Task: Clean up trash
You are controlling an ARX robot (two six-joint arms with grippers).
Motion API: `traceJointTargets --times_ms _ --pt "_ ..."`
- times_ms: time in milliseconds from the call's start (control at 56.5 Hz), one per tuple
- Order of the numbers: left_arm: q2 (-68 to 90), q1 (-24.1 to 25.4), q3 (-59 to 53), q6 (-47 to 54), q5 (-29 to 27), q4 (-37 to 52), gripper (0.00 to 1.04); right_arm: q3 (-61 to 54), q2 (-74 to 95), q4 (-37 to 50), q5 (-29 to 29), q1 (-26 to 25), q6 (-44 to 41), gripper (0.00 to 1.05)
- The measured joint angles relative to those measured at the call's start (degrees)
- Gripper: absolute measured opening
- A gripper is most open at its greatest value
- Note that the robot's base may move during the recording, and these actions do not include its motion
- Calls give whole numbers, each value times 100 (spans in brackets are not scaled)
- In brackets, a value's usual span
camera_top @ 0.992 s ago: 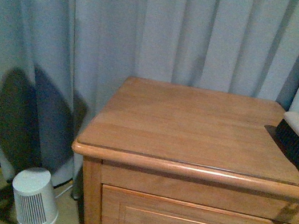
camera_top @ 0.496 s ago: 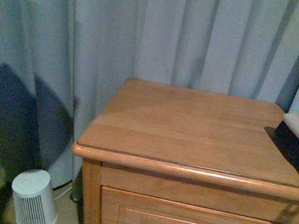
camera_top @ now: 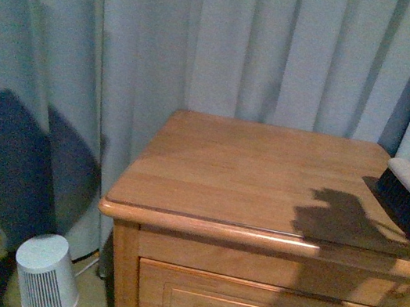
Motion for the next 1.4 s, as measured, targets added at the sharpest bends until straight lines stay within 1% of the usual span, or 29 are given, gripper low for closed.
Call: traceJointTargets --times_ms 71,195,461,691,974,1293,1311,1399 --pt "0 0 0 0 0 0 29 382 595 -315 0 -133 120 97" --pt "0 0 0 0 0 0 29 522 1001 -476 -20 -304 151 97" --pt "0 0 0 0 0 0 29 492 1285 -463 -367 -636 238 97" --pt "0 0 0 0 0 0 29 361 1646 -195 -719 -640 302 97" --pt "0 0 0 0 0 0 29 358 1976 -4 -820 -608 417 97" --pt "0 0 0 0 0 0 29 358 2221 146 -922 -730 468 97" --pt "0 0 0 0 0 0 29 358 2227 149 -925 -732 476 97" --pt "0 0 0 0 0 0 29 358 2267 170 -933 -752 501 84"
